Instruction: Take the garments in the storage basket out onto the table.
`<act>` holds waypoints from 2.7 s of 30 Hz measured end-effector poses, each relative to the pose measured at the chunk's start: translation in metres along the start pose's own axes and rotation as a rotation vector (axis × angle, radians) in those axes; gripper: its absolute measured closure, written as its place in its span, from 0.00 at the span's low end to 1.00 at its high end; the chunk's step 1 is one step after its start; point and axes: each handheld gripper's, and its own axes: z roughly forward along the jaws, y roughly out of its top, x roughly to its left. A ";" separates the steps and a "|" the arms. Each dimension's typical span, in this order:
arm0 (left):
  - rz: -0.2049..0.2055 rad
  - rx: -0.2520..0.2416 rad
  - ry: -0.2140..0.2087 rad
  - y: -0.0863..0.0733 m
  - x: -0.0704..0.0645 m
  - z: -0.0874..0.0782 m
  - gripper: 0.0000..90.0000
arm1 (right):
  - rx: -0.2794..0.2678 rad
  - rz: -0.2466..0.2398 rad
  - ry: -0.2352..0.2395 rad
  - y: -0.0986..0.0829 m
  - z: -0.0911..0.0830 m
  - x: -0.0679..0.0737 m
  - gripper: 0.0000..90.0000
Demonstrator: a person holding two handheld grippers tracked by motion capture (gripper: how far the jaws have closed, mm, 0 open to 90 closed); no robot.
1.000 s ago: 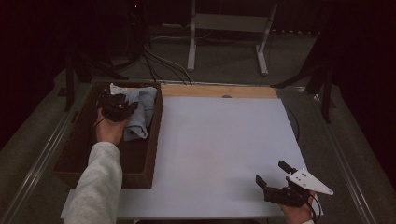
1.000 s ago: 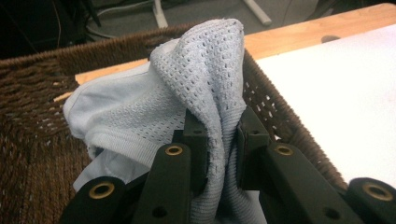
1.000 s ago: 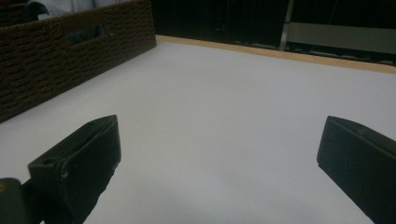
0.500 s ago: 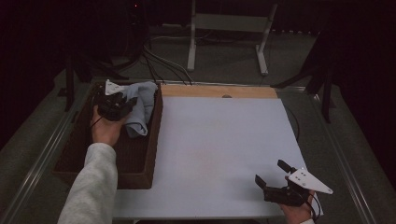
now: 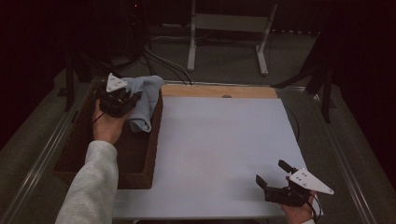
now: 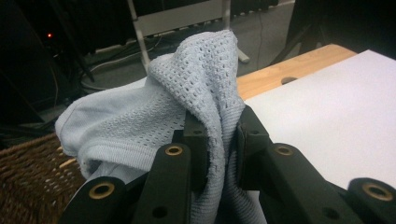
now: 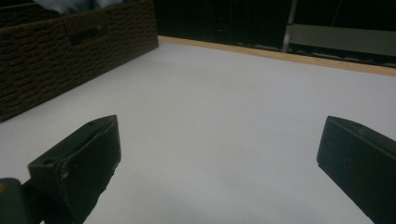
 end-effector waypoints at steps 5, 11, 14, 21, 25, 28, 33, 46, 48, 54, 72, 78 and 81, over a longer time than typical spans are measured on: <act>0.010 -0.001 -0.012 0.005 -0.004 0.002 0.87 | 0.000 0.000 -0.001 0.000 -0.001 0.001 0.00; 0.009 -0.008 -0.025 0.006 -0.007 0.000 0.87 | 0.001 -0.003 0.002 0.000 0.000 0.000 0.00; 0.002 -0.019 -0.034 0.008 -0.008 -0.002 0.87 | -0.001 -0.001 0.009 0.001 0.002 0.001 0.00; 0.020 -0.034 -0.057 0.017 -0.012 -0.006 0.87 | 0.006 -0.010 0.021 0.002 0.006 0.003 0.00; 0.013 -0.049 -0.074 0.021 -0.015 -0.007 0.87 | 0.004 -0.005 0.018 0.001 0.003 0.003 0.00; 0.009 -0.067 -0.091 0.024 -0.019 -0.007 0.87 | 0.002 -0.004 0.015 0.001 0.002 0.002 0.00; 0.014 -0.080 -0.109 0.030 -0.026 -0.004 0.87 | 0.002 -0.005 0.015 0.000 0.001 0.001 0.00; 0.020 -0.102 -0.172 0.039 -0.044 0.002 0.87 | 0.002 -0.008 0.021 0.000 0.002 0.001 0.00; 0.018 -0.104 -0.179 0.039 -0.046 0.003 0.87 | 0.002 -0.007 0.021 0.000 0.002 0.001 0.00; 0.013 -0.108 -0.194 0.041 -0.050 0.004 0.87 | 0.002 -0.008 0.022 0.000 0.002 0.001 0.00; 0.004 -0.113 -0.241 0.041 -0.064 0.012 0.87 | -0.001 -0.010 0.021 0.001 0.001 0.001 0.00; 0.003 -0.112 -0.258 0.040 -0.071 0.016 0.87 | -0.004 -0.010 0.020 0.001 0.000 0.000 0.00; 0.004 -0.110 -0.266 0.040 -0.075 0.018 0.87 | -0.004 -0.011 0.020 0.001 0.000 0.000 0.00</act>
